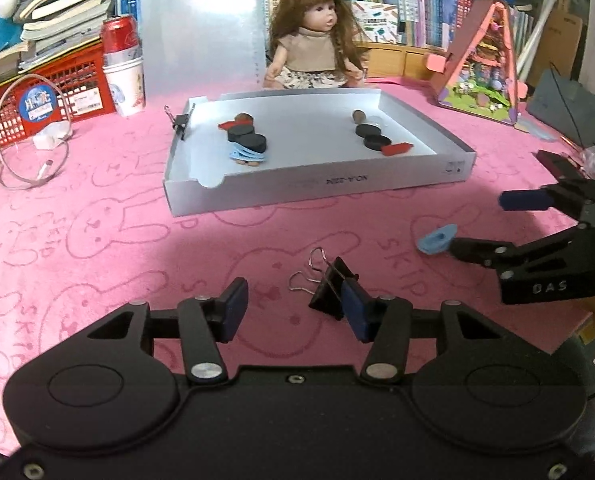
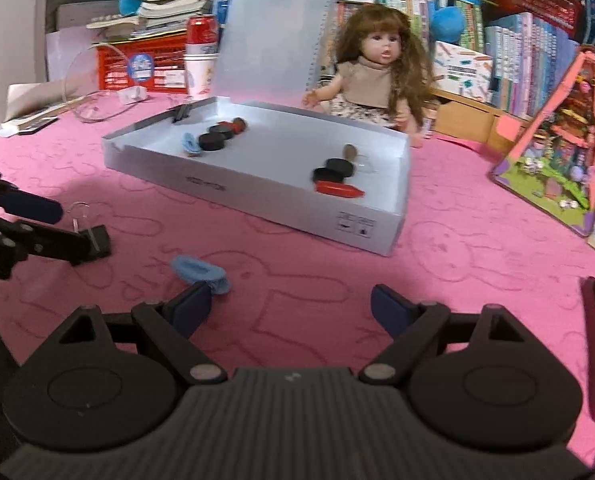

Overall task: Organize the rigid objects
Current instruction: 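Grasp the black binder clip with the left tool while the right tool grasps the blue clip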

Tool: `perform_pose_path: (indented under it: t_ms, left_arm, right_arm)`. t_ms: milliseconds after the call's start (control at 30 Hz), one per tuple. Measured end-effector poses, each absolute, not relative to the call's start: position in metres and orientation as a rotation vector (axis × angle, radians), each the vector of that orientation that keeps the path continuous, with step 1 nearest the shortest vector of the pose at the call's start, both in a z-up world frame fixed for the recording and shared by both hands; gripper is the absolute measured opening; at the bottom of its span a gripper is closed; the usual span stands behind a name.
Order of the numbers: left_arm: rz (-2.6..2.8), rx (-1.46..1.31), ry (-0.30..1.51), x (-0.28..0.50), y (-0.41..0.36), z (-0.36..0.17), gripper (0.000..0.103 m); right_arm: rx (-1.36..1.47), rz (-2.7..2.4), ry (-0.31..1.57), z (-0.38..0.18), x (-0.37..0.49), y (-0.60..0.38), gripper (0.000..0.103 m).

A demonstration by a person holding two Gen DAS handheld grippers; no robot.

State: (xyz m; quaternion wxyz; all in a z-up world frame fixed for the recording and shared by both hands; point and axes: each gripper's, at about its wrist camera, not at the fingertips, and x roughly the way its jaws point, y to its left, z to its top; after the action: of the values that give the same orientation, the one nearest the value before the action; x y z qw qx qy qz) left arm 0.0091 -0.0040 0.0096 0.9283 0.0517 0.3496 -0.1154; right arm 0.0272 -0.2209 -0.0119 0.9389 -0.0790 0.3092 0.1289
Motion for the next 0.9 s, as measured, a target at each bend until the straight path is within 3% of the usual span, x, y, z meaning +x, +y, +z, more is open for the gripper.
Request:
perform_pose_path:
  t_ms: [633, 900]
  left_arm:
    - [-0.106, 0.100, 0.682, 0.012, 0.019, 0.016, 0.050]
    - [-0.146, 0.023, 0.623, -0.002, 0.000, 0.013, 0.055]
  right_arm:
    - [-0.014, 0.290, 0.597, -0.008, 0.015, -0.225, 0.093]
    - [-0.036, 0.296, 0.552, -0.014, 0.008, -0.203, 0.093]
